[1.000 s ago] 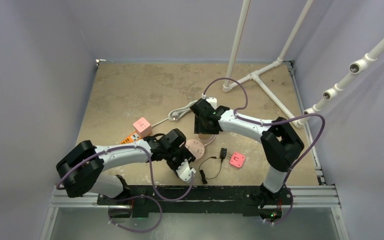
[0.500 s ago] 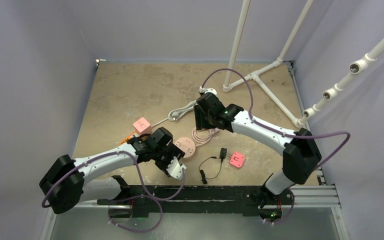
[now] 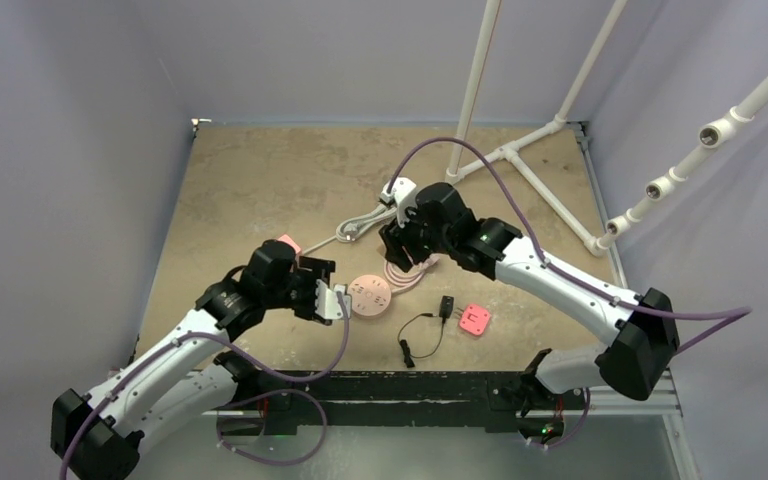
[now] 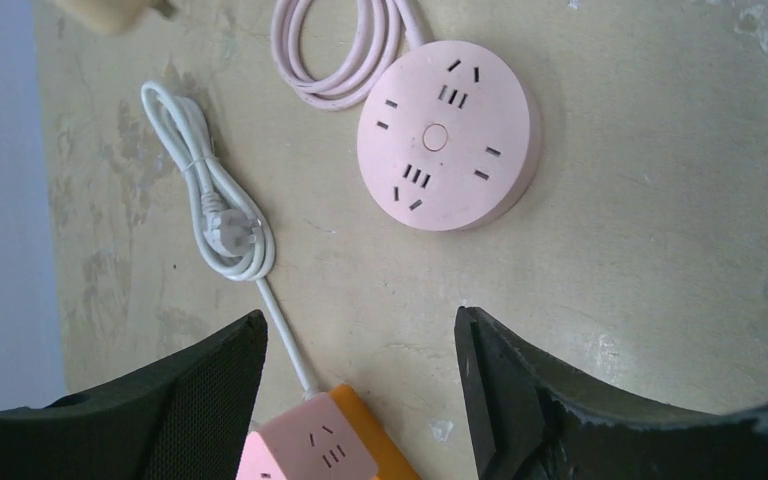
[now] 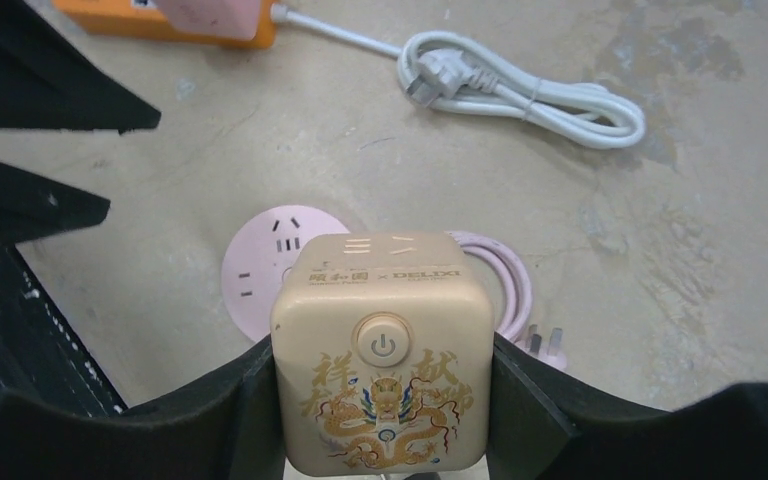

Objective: Insert the plug
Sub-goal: Move the socket to the center of the board.

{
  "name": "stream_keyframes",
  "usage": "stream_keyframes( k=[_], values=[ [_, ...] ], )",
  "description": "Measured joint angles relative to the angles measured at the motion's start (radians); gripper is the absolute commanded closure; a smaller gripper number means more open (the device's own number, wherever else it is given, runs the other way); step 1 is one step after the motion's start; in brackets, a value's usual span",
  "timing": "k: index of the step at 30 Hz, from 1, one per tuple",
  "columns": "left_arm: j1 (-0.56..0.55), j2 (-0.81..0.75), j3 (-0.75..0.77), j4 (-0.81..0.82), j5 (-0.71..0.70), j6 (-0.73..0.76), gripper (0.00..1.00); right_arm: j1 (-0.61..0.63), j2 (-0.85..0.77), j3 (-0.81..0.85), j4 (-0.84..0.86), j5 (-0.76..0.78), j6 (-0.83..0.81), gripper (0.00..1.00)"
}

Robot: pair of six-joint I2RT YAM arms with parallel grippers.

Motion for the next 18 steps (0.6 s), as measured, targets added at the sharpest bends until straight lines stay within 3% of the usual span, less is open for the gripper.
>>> stream_keyframes(
  k=[8,18],
  values=[
    [0.015,-0.039,-0.004,0.003,-0.005,-0.135,0.33,0.059,0.071,-0.034,-0.021,-0.111,-0.093,1.0],
    [0.016,-0.082,-0.048,0.027,-0.026,-0.178,0.34,0.111,0.164,-0.02,-0.051,-0.186,-0.124,1.0]
  ],
)
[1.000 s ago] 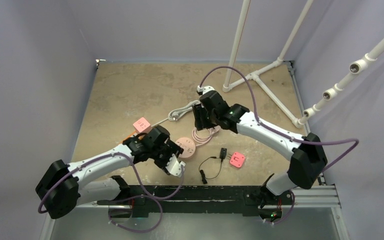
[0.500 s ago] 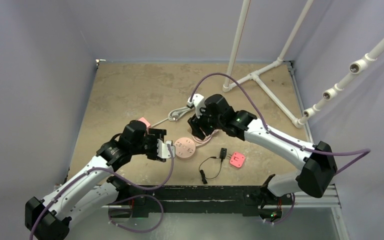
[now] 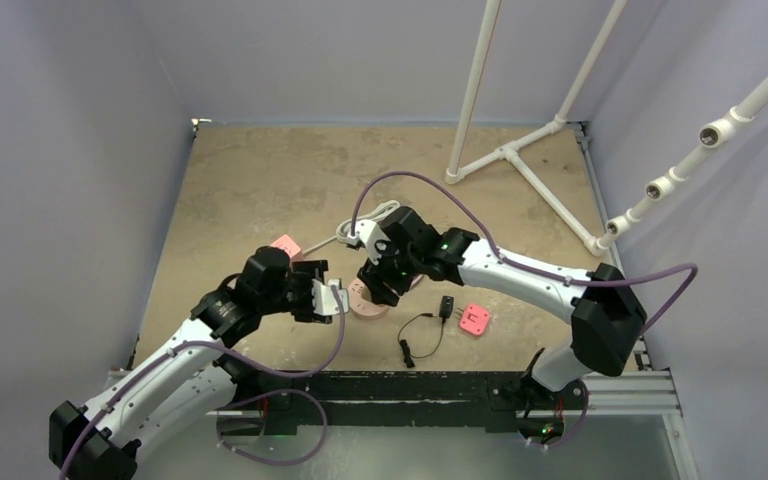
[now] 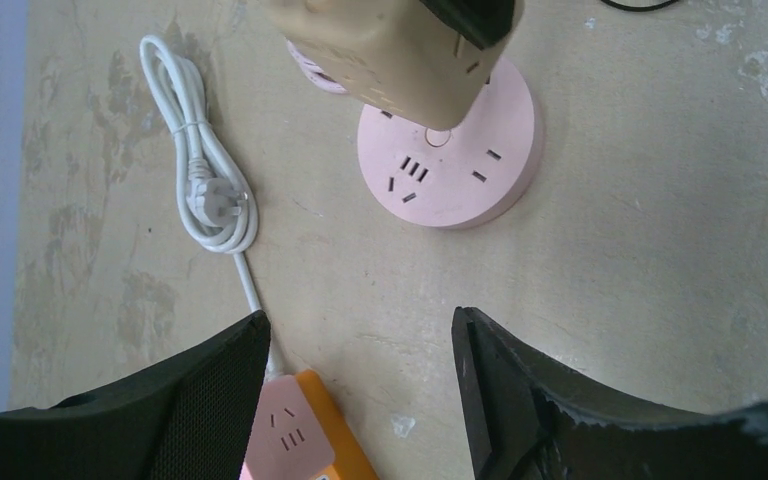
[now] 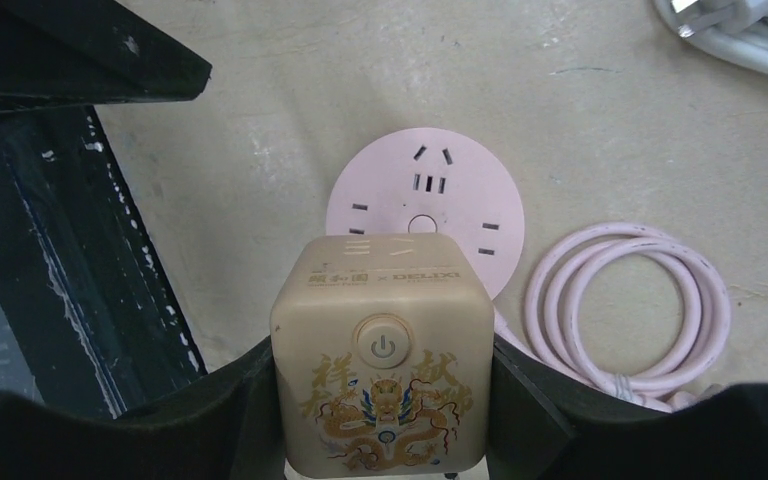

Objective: Insert the plug
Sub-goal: Move the socket to the center of the board.

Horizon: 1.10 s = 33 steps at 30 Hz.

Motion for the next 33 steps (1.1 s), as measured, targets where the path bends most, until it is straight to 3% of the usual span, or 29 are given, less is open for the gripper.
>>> stream_keyframes(
  k=[21,28,33],
  values=[
    [0.0,-0.003,-0.015,0.057,-0.014,-0.015,0.35,0.008,0.092,0.065,-0.048,0.056,0.011,1.0],
    [0.0,0.014,-0.018,0.072,-0.011,-0.007,0.35,0.0,0.209,0.235,-0.136,0.117,0.184,1.0],
    [0.0,-0.002,-0.018,0.072,-0.007,-0.005,0.35,-0.002,0.241,0.214,-0.17,0.19,0.383,1.0]
  ],
)
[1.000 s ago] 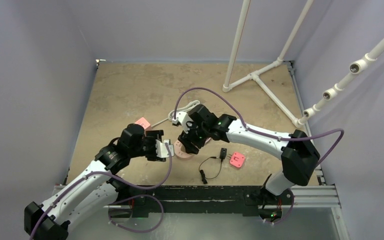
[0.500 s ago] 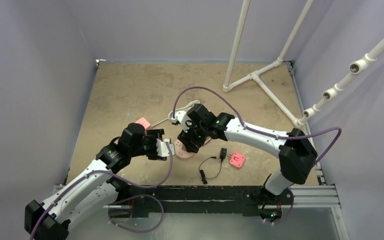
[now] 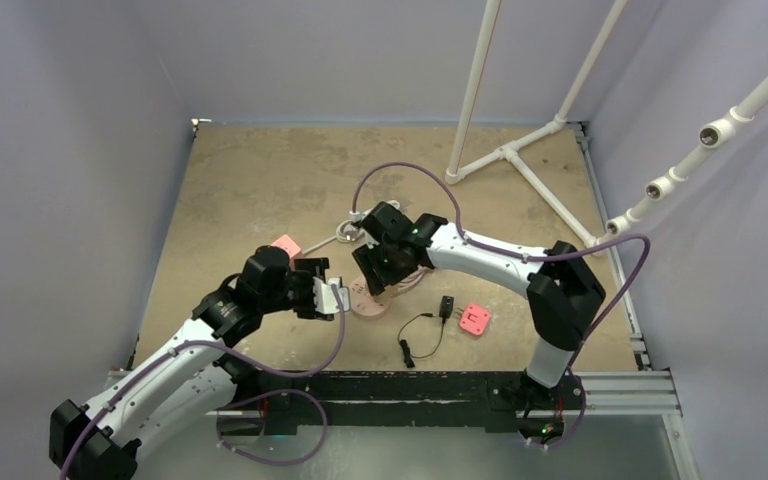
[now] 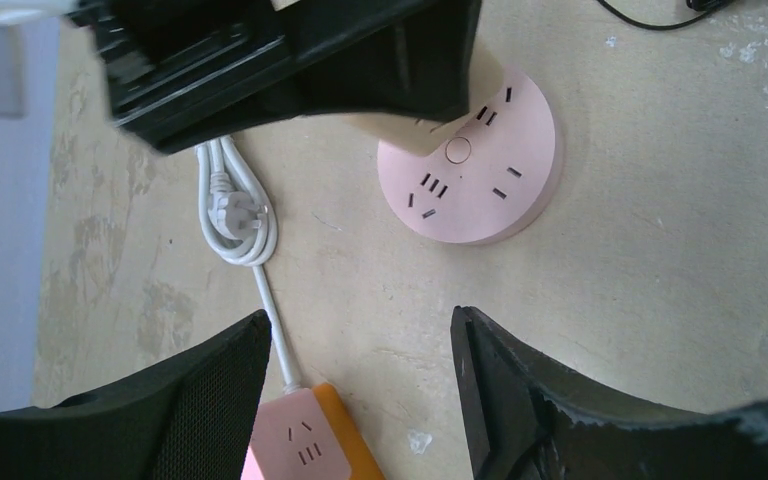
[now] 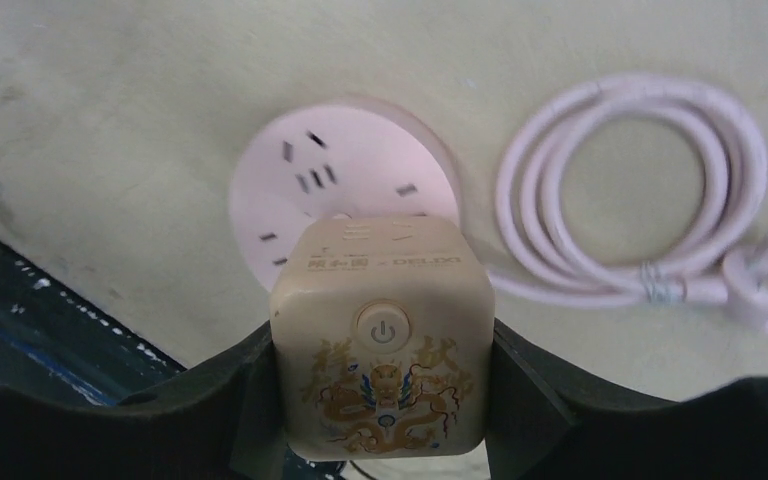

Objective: Insert the plug
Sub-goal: Move the socket to the center of the board.

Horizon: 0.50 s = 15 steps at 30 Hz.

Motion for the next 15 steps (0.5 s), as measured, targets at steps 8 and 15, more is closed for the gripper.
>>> stream_keyframes(
  k=[8,15],
  values=[
    [0.0,-0.021,0.0,-0.001,0.015,0.01,0.35,-0.019,-0.056,-0.048,-0.049,0.147,0.237,1.0],
    [0.0,-0.021,0.0,-0.004,0.03,0.016,0.35,-0.1,-0.075,-0.077,-0.04,0.233,0.289,1.0]
  ],
)
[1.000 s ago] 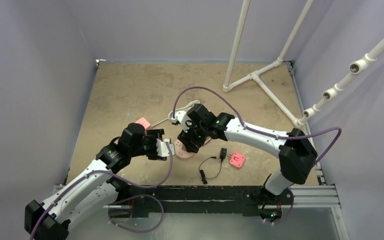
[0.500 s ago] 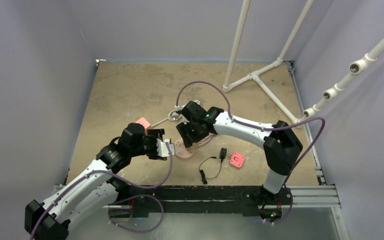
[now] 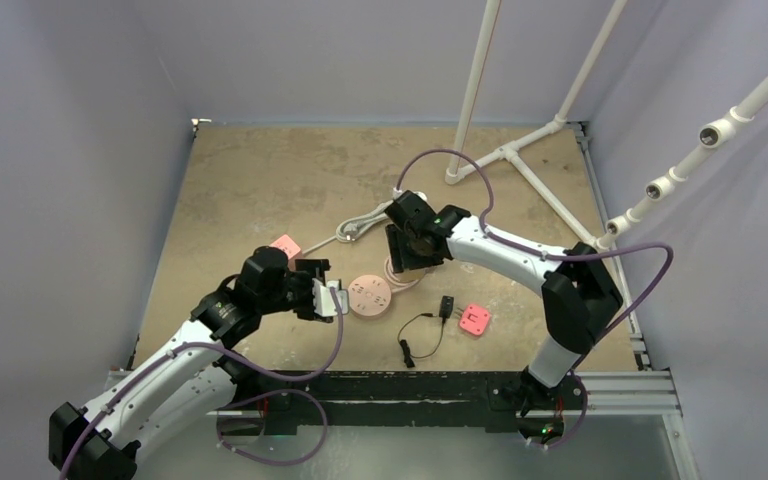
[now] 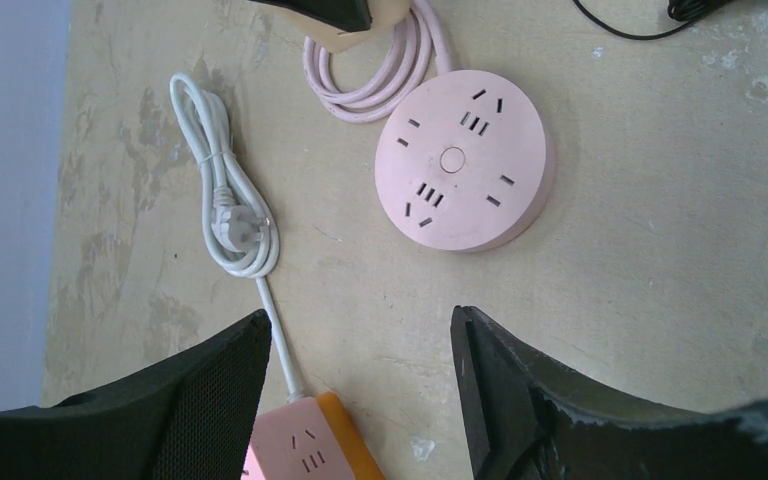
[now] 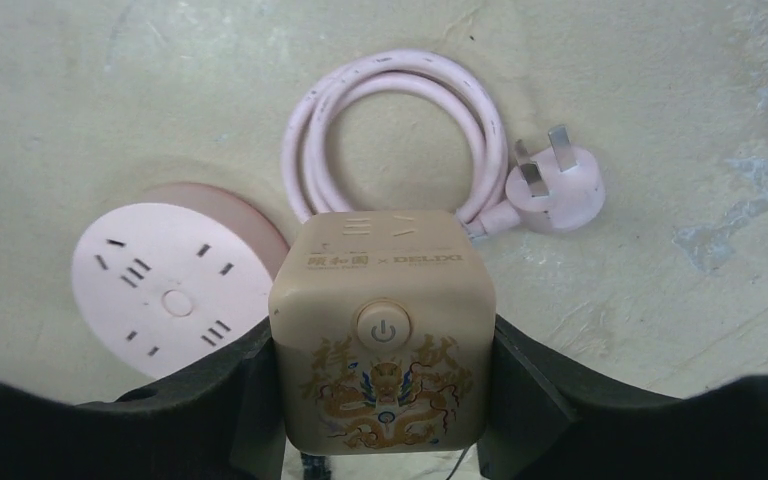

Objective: Insert the plug
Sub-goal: Move the socket to the center of the board.

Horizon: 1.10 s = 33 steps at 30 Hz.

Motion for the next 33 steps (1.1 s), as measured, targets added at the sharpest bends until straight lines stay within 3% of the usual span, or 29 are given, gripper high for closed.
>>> stream_keyframes(
  k=[9,24,33],
  values=[
    [0.0,-0.012,0.0,-0.003,0.0,0.011,0.35,0.054,0.031,-0.072,0.048,-0.034,-0.004,1.0],
    [0.0,-0.063,0.0,-0.046,-0.03,0.036,0.35,0.142,0.081,-0.038,0.127,-0.156,0.013,1.0],
    [0.024,-0.072,-0.012,-0.072,-0.082,-0.008,0.35,0.141,-0.06,-0.02,0.171,-0.225,-0.171,1.0]
  ],
)
